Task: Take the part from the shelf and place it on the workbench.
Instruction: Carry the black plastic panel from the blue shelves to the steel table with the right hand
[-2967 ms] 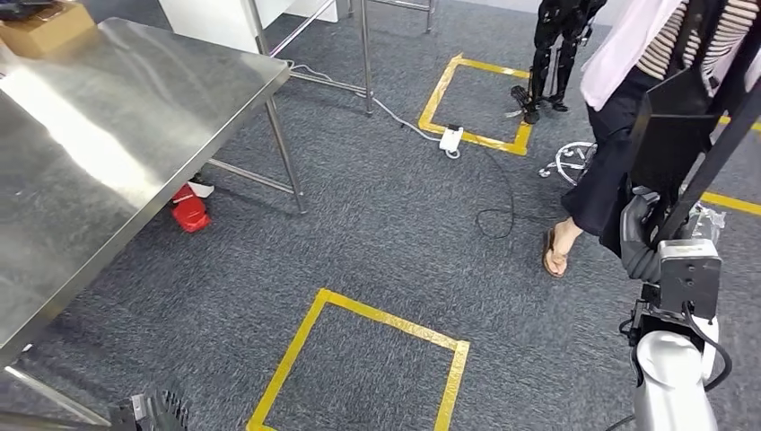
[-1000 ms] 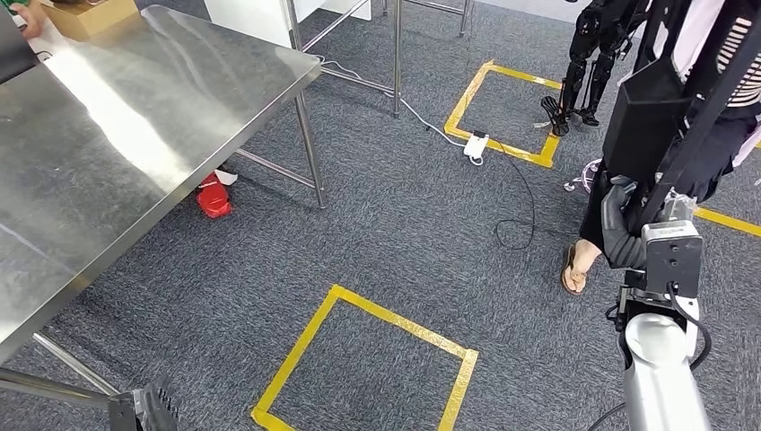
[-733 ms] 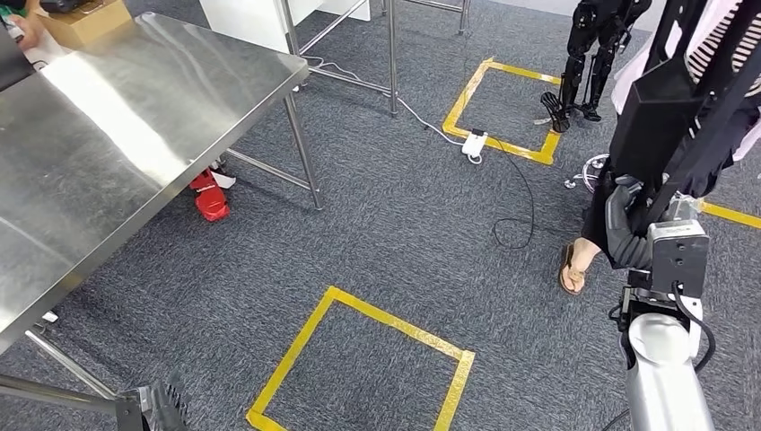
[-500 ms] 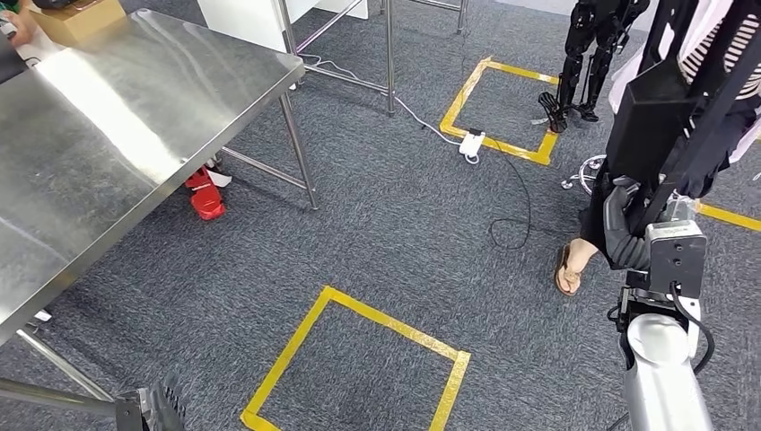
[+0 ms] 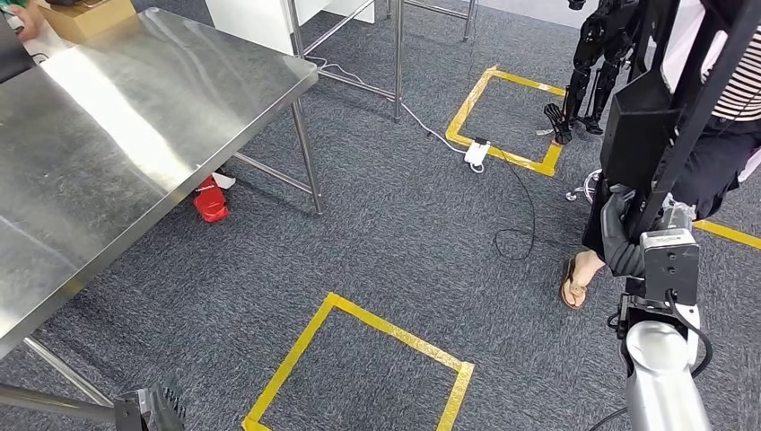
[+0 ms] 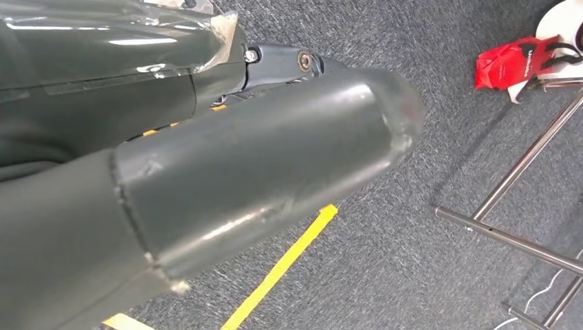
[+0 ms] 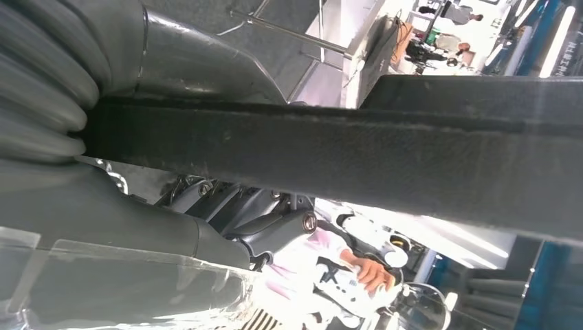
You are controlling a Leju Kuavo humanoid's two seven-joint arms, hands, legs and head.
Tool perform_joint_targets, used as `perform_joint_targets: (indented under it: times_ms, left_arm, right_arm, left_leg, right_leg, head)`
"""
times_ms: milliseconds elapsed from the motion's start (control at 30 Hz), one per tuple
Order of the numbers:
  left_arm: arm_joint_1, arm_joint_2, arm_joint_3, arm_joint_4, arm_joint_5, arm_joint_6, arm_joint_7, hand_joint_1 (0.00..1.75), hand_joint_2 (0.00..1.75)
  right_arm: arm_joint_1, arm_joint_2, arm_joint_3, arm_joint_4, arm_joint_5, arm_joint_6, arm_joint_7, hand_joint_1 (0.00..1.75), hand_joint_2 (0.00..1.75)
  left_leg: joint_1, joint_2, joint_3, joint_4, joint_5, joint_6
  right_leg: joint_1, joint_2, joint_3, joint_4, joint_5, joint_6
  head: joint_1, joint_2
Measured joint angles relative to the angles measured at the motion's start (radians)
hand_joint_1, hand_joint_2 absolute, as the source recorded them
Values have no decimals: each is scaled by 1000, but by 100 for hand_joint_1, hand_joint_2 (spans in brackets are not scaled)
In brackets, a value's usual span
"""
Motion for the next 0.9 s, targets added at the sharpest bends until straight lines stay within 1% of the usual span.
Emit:
perform_joint_targets:
  times_ms: [33, 67, 100, 133, 167, 200, 233, 267, 300, 333, 367, 400, 433, 467, 500, 533, 567, 600, 667, 733, 767, 800, 833, 867, 900]
  left_arm:
    - [0, 0, 0, 1, -1, 0, 0, 0, 0]
    - [0, 0, 0, 1, -2, 0, 0, 0, 0]
    - [0, 0, 0, 2, -3, 0, 0, 0, 0]
    - [1, 0, 0, 2, -4, 1, 0, 0, 0]
    - [1, 0, -1, 3, -6, 1, 0, 0, 0]
    - [1, -1, -1, 4, -6, 1, 0, 0, 0]
    - [0, -1, -3, 4, -7, 1, 0, 0, 0]
    - [0, -1, -4, 4, -7, 2, 0, 0, 0]
    - [0, -1, -6, 4, -7, 2, 0, 0, 0]
    - [1, -1, -7, 4, -8, 2, 0, 0, 0]
    - [2, -1, -8, 4, -8, 2, 0, 0, 0]
    - [4, -2, -9, 5, -8, 2, 0, 0, 0]
    - [5, -2, -10, 5, -8, 2, 0, 0, 0]
    - [5, -2, -10, 5, -9, 3, 0, 0, 0]
    - [5, -2, -11, 5, -10, 3, 0, 0, 0]
    - [5, -1, -11, 5, -11, 3, 0, 0, 0]
    - [4, -1, -11, 5, -12, 3, 0, 0, 0]
    - [4, -1, -12, 5, -13, 3, 0, 0, 0]
    - [3, 0, -13, 5, -15, 4, 0, 0, 0]
    - [3, -1, -13, 5, -15, 4, 0, 0, 0]
    - [3, -1, -13, 5, -15, 4, 0, 0, 0]
    - [2, -2, -13, 4, -15, 4, 0, 0, 0]
    - [1, -2, -13, 4, -15, 4, 0, 0, 0]
    - [1, -2, -13, 4, -15, 4, 0, 0, 0]
    - [2, -2, -13, 5, -15, 4, 0, 0, 0]
  right_arm:
    - [0, 0, 0, -2, 1, -1, 0, 157, 175]
    - [2, 0, -1, -5, 2, -2, 0, 157, 175]
    - [5, 0, -2, -8, 2, -4, 0, 157, 175]
    - [9, 0, -2, -11, 3, -5, 0, 157, 175]
    - [13, -1, -3, -15, 4, -6, 0, 157, 175]
    - [15, -1, -3, -18, 5, -7, 0, 157, 175]
    - [17, -1, -4, -23, 5, -7, 0, 157, 175]
    - [18, -1, -4, -26, 6, -7, 0, 157, 175]
    - [18, -1, -4, -30, 6, -7, 0, 157, 175]
    - [19, 0, -4, -32, 6, -7, 0, 157, 175]
    - [21, 0, -4, -32, 6, -7, 0, 157, 175]
    - [23, 0, -4, -33, 7, -7, 0, 157, 175]
    - [27, 0, -4, -34, 7, -7, 0, 157, 175]
    - [29, 0, -5, -37, 8, -7, 0, 157, 175]
    - [32, 0, -5, -40, 9, -6, 0, 157, 175]
    - [32, 0, -6, -44, 9, -6, 0, 157, 175]
    - [33, -1, -7, -47, 10, -5, 0, 157, 175]
    - [33, -1, -9, -50, 10, -5, 1, 157, 175]
    - [36, 0, -10, -53, 10, -5, 1, 157, 175]
    - [39, 0, -10, -58, 10, -5, 2, 157, 175]
    - [38, -1, -11, -60, 10, -5, 2, 157, 175]
    - [38, -2, -13, -61, 11, -5, 2, 157, 175]
    - [39, -2, -14, -61, 11, -5, 1, 157, 175]
    - [41, -3, -15, -61, 11, -5, 1, 157, 175]
    - [44, -3, -17, -61, 11, -5, 2, 157, 175]
  left_leg:
    - [0, -1, 0, 9, -9, -7]
    - [-1, -2, -2, 19, -18, -13]
    - [-3, -2, -3, 26, -26, -18]
    - [-4, -2, -4, 29, -30, -22]
    - [-3, -2, -5, 32, -34, -25]
    - [-2, -1, -4, 36, -39, -29]
    - [0, 0, -10, 51, -50, -35]
    - [2, 1, -26, 86, -70, -41]
    - [6, 2, -53, 140, -96, -48]
    - [9, 3, -90, 206, -123, -54]
    - [13, 3, -129, 269, -143, -58]
    - [15, 3, -158, 308, -147, -60]
    - [17, 4, -171, 313, -131, -60]
    - [18, 4, -164, 279, -97, -58]
    - [18, 5, -140, 214, -52, -54]
    - [17, 5, -109, 144, -16, -48]
    - [14, 5, -84, 87, 8, -42]
    - [10, 6, -68, 53, 16, -35]
    - [1, 6, -61, 38, 9, -25]
    - [3, 6, -41, 18, 11, -14]
    - [4, 6, -28, 6, 13, -9]
    - [6, 6, -15, -2, 14, -5]
    - [4, 6, -7, -5, 10, -1]
    - [3, 6, -2, -5, 6, 3]
    - [3, 5, 3, -5, 1, 5]
  right_leg:
    - [-1, 0, 29, -60, 27, 5]
    - [-2, 0, 50, -102, 43, 2]
    - [0, 0, 62, -122, 49, -6]
    - [4, 2, 64, -119, 45, -16]
    - [2, 2, 65, -122, 44, -26]
    - [1, 3, 67, -122, 42, -33]
    - [-1, 3, 70, -123, 39, -40]
    - [-4, 4, 74, -124, 37, -46]
    - [-4, 4, 77, -124, 35, -51]
    - [-3, 4, 79, -124, 32, -55]
    - [-2, 4, 80, -124, 30, -58]
    - [-1, 4, 82, -124, 28, -60]
    - [-1, 4, 84, -124, 25, -62]
    - [0, 5, 88, -124, 22, -62]
    - [0, 5, 92, -124, 19, -61]
    - [0, 5, 97, -125, 16, -59]
    - [1, 6, 100, -125, 13, -56]
    - [2, 6, 101, -126, 10, -53]
    - [1, 6, 103, -130, 6, -42]
    - [1, 4, 104, -125, 0, -32]
    - [3, 3, 94, -101, -9, -31]
    - [5, 2, 71, -54, -26, -33]
    - [5, 1, 35, 13, -48, -36]
    - [5, 2, -8, 84, -68, -38]
    - [5, 2, -45, 139, -81, -37]
  head:
    - [1, 0]
    - [1, 0]
    - [1, 0]
    - [1, 0]
    - [1, 0]
    - [0, 0]
    - [-2, 0]
    - [-3, 0]
    - [-5, 0]
    - [-7, 0]
    - [-7, 0]
    - [-7, 0]
    - [-7, 0]
    - [-7, 0]
    - [-7, 0]
    - [-6, 0]
    - [-6, 0]
    - [-6, 0]
    - [-6, 0]
    - [-6, 0]
    - [-5, 0]
    - [-4, 0]
    - [-4, 0]
    - [-4, 0]
    - [-4, 0]
